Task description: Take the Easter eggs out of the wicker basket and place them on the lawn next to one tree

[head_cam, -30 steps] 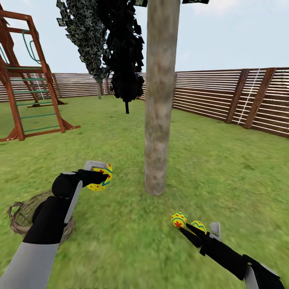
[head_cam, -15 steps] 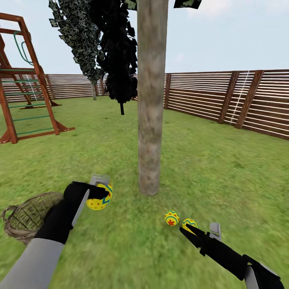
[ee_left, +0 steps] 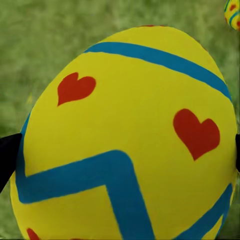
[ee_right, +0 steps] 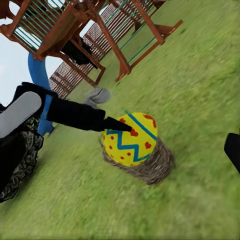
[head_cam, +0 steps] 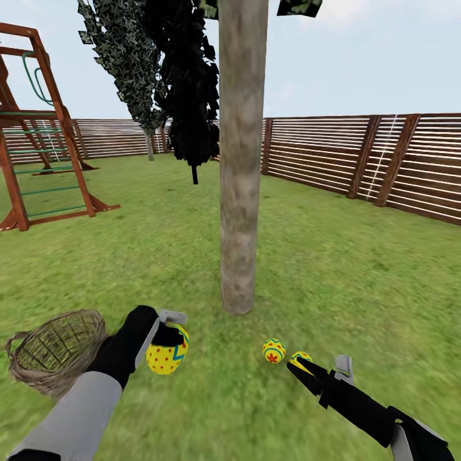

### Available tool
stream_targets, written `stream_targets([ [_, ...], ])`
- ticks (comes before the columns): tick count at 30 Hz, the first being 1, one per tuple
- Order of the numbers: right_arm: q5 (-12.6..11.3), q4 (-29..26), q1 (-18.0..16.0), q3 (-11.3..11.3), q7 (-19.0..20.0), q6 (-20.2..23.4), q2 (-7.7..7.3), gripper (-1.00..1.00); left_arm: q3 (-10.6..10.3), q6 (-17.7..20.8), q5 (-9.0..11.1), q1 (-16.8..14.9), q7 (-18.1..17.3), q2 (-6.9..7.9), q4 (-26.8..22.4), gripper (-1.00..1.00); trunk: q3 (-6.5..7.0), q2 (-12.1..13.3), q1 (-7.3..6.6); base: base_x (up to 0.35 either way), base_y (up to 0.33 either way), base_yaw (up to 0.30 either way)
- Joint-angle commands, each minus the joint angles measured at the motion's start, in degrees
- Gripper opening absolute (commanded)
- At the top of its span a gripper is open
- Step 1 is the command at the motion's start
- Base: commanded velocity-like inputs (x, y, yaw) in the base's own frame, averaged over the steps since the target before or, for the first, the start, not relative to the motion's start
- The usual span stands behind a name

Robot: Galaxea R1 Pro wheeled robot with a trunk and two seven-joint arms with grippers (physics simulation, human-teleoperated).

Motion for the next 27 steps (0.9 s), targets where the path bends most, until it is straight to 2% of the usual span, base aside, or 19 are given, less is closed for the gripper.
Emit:
stream_targets([
  [1, -0.2, 0.0, 0.0, -0.1, 0.2, 0.4, 0.05, 1.00, 0.0, 0.2, -0.5, -0.8, -0.4, -0.55, 2.5, -1.00, 0.15, 0.4, -0.23, 0.000, 0.000, -0.075],
  [6, -0.3, 0.0, 0.0, -2.8, 0.5, 0.5, 0.05, 1.00, 0.1, -1.9, -0.3, -2.6, -0.8, -1.19, 7.4, -1.00, 1.26, 2.4, -1.33, 0.000, 0.000, -0.187],
  [10, -0.4, 0.0, 0.0, -3.5, 0.9, 0.5, 0.03, 1.00, 0.2, -5.7, 0.1, -4.8, -0.8, -1.53, 12.7, -1.00, 2.20, 4.0, -2.21, 0.000, 0.000, -0.223],
  [15, -0.4, 0.0, 0.0, -3.6, 0.9, 0.6, 0.04, 1.00, 0.3, -6.5, 0.1, -5.5, -0.9, -2.60, 13.8, -1.00, 3.37, 6.0, -3.31, 0.000, 0.000, -0.231],
  [19, -0.3, 0.0, 0.0, -3.6, 0.9, 0.6, 0.05, 1.00, 0.3, -6.5, 0.1, -5.5, -0.8, -2.75, 13.8, -1.00, 4.31, 7.6, -4.19, 0.023, 0.000, -0.232],
  [27, -0.3, 0.0, 0.0, -3.6, 0.6, 0.6, 0.05, 1.00, 0.3, -6.6, 0.1, -5.5, -0.7, -2.78, 13.7, -1.00, 6.02, 10.4, -5.72, 0.272, 0.000, -0.232],
])
